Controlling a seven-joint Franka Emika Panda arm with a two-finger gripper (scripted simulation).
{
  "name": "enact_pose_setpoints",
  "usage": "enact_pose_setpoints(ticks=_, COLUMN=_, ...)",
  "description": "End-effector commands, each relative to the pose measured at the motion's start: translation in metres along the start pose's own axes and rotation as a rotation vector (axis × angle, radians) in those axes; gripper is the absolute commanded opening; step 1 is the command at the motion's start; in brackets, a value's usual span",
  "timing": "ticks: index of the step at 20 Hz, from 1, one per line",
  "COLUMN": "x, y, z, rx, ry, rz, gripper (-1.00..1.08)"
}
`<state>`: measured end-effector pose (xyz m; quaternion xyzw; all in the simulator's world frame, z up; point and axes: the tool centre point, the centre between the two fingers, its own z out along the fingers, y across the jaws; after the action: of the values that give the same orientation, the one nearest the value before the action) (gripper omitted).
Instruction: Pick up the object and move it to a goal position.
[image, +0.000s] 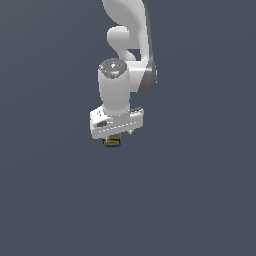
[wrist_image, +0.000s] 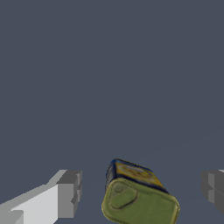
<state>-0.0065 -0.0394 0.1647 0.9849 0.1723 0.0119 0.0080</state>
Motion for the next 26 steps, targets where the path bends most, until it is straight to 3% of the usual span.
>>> enact_pose_setpoints(ticks=1, x=-0.004, y=0.002, z=0.003, rx=0.001, ry=-0.002, rz=-0.063, gripper=1.0)
enact_pose_setpoints(ticks=26, x=-0.044, y=0.014, z=0.032, rx=0.013, ry=-0.011, rz=-0.684, gripper=1.0)
